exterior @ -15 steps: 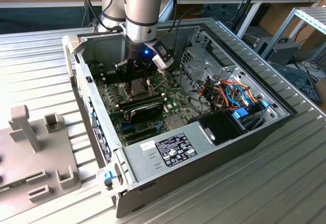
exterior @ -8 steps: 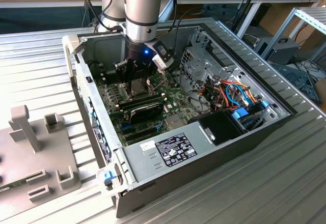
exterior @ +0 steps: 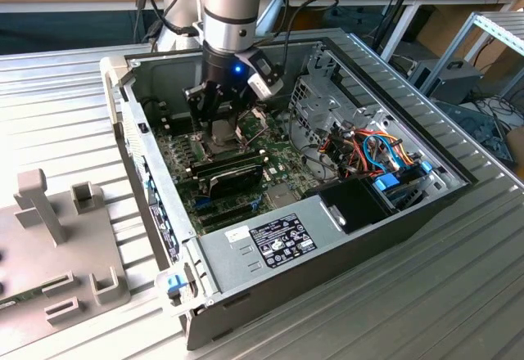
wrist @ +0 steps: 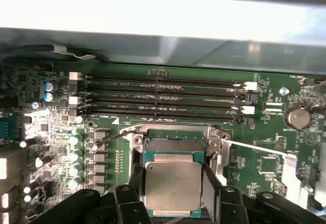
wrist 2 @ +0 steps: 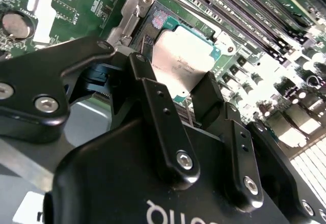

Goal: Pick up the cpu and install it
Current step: 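Pick up the cpu and move it towards the insertion slot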

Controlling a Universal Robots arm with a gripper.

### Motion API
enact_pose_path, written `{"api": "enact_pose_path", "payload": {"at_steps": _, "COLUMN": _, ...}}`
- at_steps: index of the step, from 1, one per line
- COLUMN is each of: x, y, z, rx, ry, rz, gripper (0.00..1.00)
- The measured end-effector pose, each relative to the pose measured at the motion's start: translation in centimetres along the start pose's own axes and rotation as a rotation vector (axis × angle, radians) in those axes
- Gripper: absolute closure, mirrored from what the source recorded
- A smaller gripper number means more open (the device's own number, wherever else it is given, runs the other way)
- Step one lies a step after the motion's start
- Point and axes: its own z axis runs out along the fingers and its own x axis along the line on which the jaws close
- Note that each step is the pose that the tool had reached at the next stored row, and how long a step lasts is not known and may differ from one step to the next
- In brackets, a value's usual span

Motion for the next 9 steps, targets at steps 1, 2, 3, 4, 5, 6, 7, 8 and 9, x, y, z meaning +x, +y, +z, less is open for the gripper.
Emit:
{"api": "enact_pose_path", "payload": {"at_steps": 1, "x": 0.0, "y": -0.01, "z": -0.23, "rx": 0.0, "ry": 0.0, "rz": 0.0, "gripper": 0.45}}
{"api": "enact_pose_path", "payload": {"at_steps": 2, "x": -0.01, "y": -0.02, "z": -0.41, "rx": 0.0, "ry": -0.0001, "rz": 0.0, "gripper": 0.45}}
{"api": "enact_pose_path", "payload": {"at_steps": 3, "x": -0.01, "y": -0.05, "z": -0.74, "rx": -0.0001, "ry": -0.0001, "rz": 0.0, "gripper": 0.45}}
{"api": "enact_pose_path", "payload": {"at_steps": 4, "x": -0.02, "y": -0.06, "z": -1.05, "rx": -0.0001, "ry": 0.0, "rz": 0.0, "gripper": 0.45}}
{"api": "enact_pose_path", "payload": {"at_steps": 5, "x": -0.02, "y": -0.08, "z": -1.36, "rx": 0.0, "ry": 0.0, "rz": 0.0, "gripper": 0.45}}
{"api": "enact_pose_path", "payload": {"at_steps": 6, "x": -0.03, "y": -0.11, "z": -1.8, "rx": 0.0, "ry": 0.0, "rz": 0.0, "gripper": 0.45}}
{"api": "enact_pose_path", "payload": {"at_steps": 7, "x": -0.03, "y": -0.12, "z": -2.01, "rx": -0.0001, "ry": -0.0001, "rz": 0.0, "gripper": 0.45}}
{"api": "enact_pose_path", "payload": {"at_steps": 8, "x": -0.04, "y": -0.13, "z": -2.21, "rx": -0.0002, "ry": -0.0001, "rz": 0.0, "gripper": 0.45}}
{"api": "enact_pose_path", "payload": {"at_steps": 9, "x": -0.04, "y": -0.16, "z": -2.66, "rx": -0.0001, "ry": 0.0, "rz": 0.0, "gripper": 0.45}}
